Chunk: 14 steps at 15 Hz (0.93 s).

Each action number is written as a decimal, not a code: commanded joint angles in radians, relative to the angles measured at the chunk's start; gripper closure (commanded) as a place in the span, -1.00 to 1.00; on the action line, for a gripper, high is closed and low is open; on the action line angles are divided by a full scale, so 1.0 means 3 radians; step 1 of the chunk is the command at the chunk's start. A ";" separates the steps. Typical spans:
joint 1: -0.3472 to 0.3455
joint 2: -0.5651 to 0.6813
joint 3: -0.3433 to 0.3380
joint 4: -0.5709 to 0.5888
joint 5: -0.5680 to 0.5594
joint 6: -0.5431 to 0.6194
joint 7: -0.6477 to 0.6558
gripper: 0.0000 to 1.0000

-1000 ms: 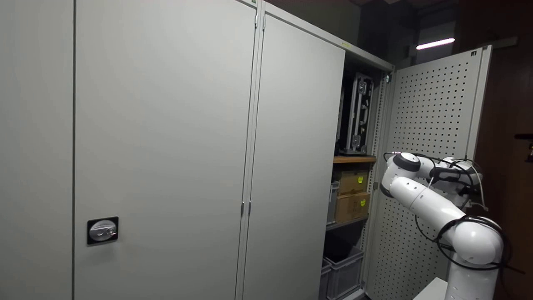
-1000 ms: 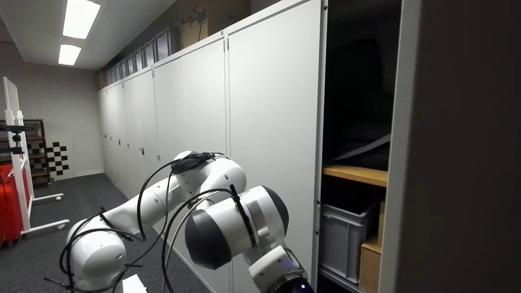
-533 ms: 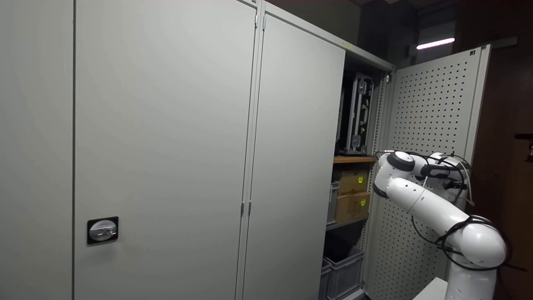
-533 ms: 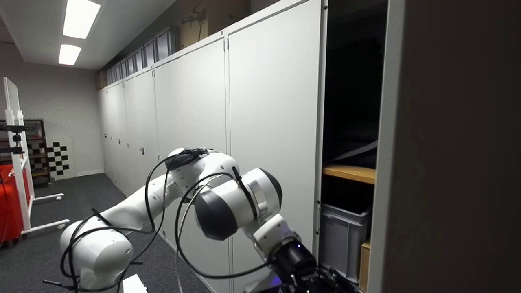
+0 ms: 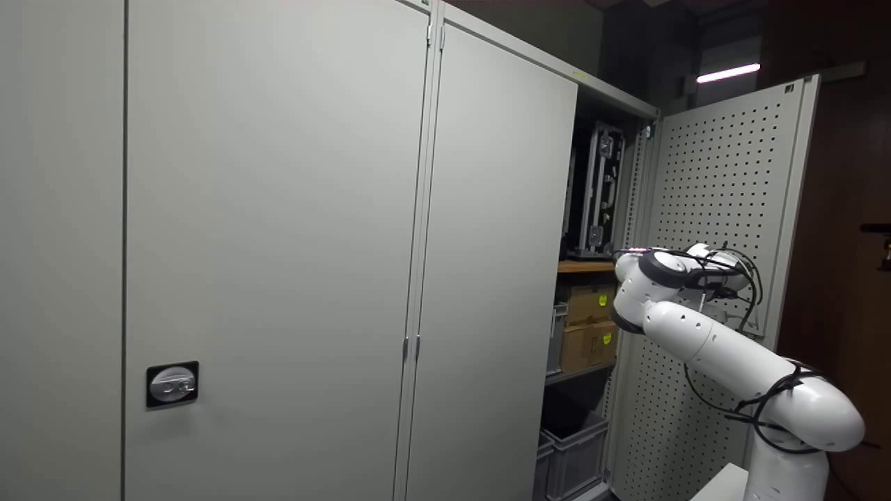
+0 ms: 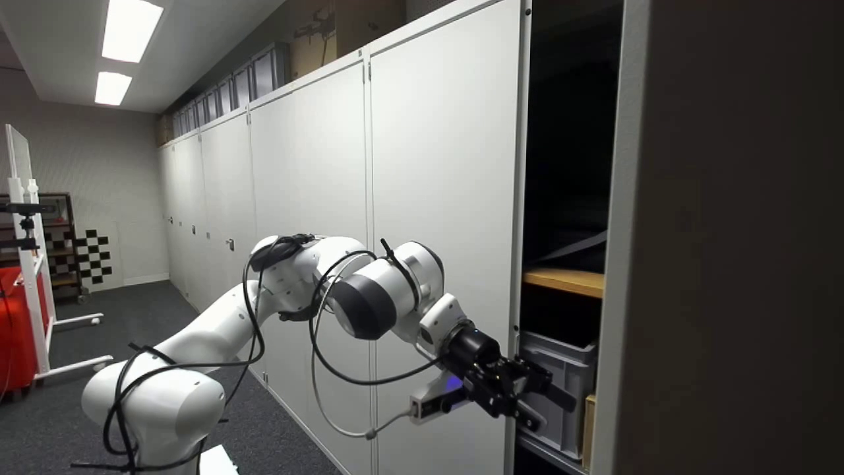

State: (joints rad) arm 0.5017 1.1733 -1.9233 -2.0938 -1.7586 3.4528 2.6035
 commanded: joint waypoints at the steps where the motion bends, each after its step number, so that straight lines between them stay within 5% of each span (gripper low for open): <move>1: 0.0245 0.0083 -0.0129 -0.0064 0.0027 0.0000 0.0000 -1.00; 14: 0.0760 0.0108 -0.0223 -0.0047 -0.0031 0.0000 0.0000 -1.00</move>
State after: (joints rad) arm 0.7095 1.1855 -1.9610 -2.0952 -1.7589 3.4528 2.6035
